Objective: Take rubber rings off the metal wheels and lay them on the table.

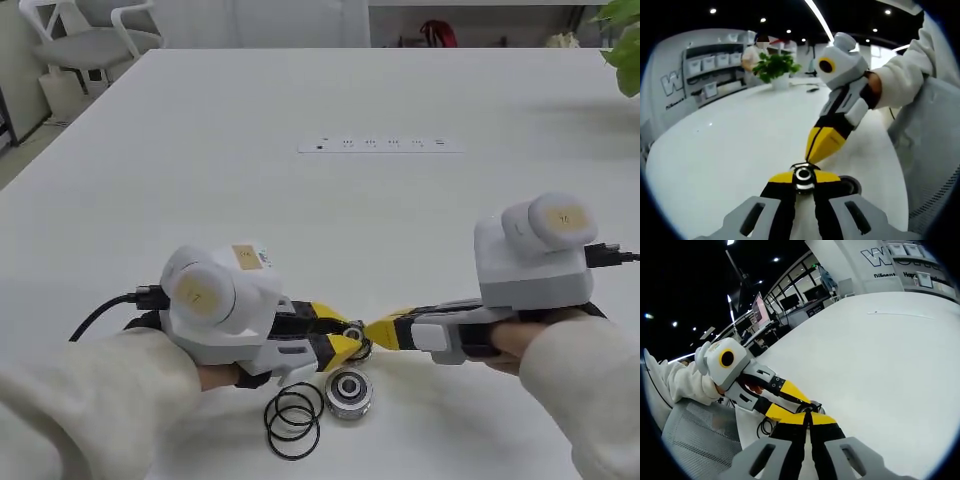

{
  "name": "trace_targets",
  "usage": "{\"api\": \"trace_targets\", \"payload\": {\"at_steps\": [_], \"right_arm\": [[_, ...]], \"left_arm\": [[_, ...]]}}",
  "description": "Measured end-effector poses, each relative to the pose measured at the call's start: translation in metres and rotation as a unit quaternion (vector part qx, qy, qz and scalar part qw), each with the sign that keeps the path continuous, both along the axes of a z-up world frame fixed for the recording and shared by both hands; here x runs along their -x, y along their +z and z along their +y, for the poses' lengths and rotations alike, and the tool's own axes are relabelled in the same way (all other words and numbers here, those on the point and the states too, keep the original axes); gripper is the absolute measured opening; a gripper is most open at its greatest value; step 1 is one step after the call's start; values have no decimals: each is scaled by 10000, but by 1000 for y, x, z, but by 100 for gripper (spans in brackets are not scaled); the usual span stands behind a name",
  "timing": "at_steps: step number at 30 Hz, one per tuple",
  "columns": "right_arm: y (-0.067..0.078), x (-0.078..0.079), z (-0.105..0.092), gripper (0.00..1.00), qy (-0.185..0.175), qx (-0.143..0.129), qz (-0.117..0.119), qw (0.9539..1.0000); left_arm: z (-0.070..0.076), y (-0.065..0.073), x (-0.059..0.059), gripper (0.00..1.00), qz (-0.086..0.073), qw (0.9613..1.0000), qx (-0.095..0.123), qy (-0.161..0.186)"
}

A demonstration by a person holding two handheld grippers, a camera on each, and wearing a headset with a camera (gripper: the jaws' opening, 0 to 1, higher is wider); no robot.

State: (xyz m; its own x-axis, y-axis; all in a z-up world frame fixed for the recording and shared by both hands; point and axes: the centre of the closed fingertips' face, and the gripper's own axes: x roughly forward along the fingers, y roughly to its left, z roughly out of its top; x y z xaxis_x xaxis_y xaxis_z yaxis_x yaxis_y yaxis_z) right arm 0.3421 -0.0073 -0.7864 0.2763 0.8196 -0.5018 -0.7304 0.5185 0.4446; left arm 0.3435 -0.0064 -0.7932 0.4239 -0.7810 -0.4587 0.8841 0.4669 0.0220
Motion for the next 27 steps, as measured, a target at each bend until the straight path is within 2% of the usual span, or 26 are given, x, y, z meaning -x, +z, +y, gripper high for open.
{"api": "trace_targets", "payload": {"at_steps": [27], "right_arm": [[3, -2, 2, 0, 37, -140, 2, 9999]], "left_arm": [[0, 1, 0, 14, -3, 10000, 73, 20]]}}
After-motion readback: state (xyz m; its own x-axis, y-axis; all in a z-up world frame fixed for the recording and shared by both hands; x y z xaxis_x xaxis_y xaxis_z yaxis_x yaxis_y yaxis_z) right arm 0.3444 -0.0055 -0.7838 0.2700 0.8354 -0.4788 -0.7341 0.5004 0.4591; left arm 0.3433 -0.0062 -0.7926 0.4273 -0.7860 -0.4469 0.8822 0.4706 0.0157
